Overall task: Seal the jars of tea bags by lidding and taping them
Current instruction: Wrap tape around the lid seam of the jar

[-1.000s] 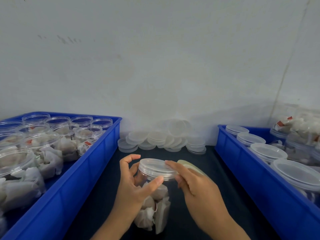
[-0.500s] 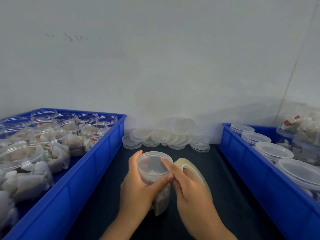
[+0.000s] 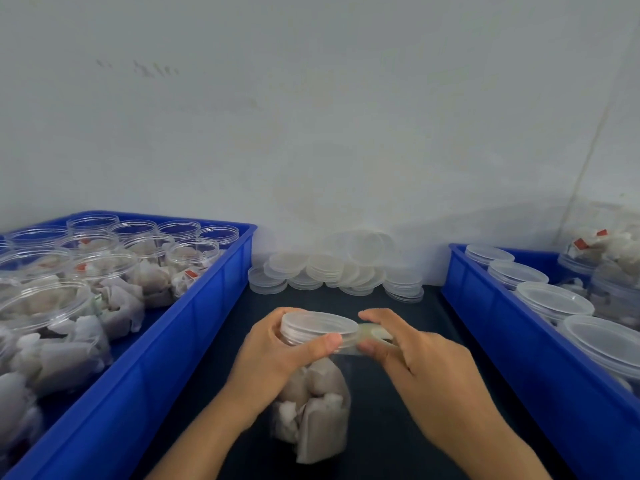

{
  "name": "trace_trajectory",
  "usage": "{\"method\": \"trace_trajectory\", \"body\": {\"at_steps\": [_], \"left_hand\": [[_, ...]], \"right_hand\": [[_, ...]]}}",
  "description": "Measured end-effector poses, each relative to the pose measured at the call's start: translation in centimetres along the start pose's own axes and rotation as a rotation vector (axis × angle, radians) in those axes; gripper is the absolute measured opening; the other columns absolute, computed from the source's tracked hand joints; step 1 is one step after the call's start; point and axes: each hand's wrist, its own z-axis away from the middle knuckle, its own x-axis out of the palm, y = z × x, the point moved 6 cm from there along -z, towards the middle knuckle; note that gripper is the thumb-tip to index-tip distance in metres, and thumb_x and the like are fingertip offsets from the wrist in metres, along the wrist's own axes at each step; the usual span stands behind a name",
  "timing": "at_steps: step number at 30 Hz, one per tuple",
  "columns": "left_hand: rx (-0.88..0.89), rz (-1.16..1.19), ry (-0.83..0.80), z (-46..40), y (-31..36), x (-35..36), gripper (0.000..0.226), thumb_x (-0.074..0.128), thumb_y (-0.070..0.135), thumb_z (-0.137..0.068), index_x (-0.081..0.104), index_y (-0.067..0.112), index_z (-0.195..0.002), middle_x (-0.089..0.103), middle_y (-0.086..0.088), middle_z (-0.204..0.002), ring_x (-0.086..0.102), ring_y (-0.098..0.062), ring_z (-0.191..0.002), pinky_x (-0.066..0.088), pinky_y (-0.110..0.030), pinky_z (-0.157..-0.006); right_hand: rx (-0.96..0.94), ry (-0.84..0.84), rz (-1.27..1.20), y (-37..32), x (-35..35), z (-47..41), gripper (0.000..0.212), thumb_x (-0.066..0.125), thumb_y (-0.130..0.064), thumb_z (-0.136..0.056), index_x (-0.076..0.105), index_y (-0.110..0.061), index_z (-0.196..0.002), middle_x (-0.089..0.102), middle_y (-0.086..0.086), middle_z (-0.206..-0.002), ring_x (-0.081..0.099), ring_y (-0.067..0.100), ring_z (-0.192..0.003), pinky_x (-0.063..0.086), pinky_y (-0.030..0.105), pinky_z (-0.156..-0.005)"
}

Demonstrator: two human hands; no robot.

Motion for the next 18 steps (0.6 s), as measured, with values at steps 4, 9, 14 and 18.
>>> {"method": "trace_trajectory", "body": {"at_steps": [4,9,14,18], "left_hand": [[-0.008,0.037,-0.091,-0.1,0.4,0.6,0.071,0.078,0.062,-0.045,0.069,0.02,-0.102,0.074,0.002,-0.094,0.07,-0.011,-0.087,0.055,-0.025,-0.076],[-0.048,0.065,-0.139,-0.1,0.1,0.6,0.071,0.077,0.063,-0.048,0.069,0.02,-0.104,0.074,-0.001,-0.096,0.07,-0.015,-0.09,0.056,-0.024,-0.078],[-0.155,0.119,-0.008,0.5,-0.4,1.2,0.078,0.07,0.068,-0.052,0.05,0.021,-0.112,0.071,0.001,-0.092,0.071,-0.007,-0.079,0.052,-0.015,-0.062],[-0.078,-0.138,0.215,1.5,0.3,1.6,0.061,0.041,0.081,-0.061,0.044,0.033,-0.098,0.065,0.008,-0.091,0.065,-0.002,-0.079,0.048,-0.022,-0.068]], "right_hand": [[-0.032,0.029,0.007,0.0,-0.1,0.1,0.054,0.019,-0.064,-0.088,0.029,-0.055,-0.141,0.055,-0.028,-0.082,0.052,-0.006,-0.076,0.037,0.008,-0.064],[-0.031,0.022,0.029,-0.2,0.8,0.0,0.075,-0.004,-0.068,-0.074,0.031,-0.057,-0.139,0.059,-0.027,-0.123,0.055,-0.002,-0.111,0.046,0.018,-0.089],[0.0,0.089,0.067,-0.1,1.4,-0.2,0.063,0.005,-0.063,-0.088,0.033,-0.049,-0.142,0.058,-0.019,-0.091,0.055,0.001,-0.083,0.046,0.018,-0.07],[0.049,0.142,0.095,0.2,1.5,0.0,0.048,0.015,-0.057,-0.097,0.041,-0.043,-0.135,0.056,-0.012,-0.081,0.054,0.005,-0.074,0.041,0.017,-0.062]]}}
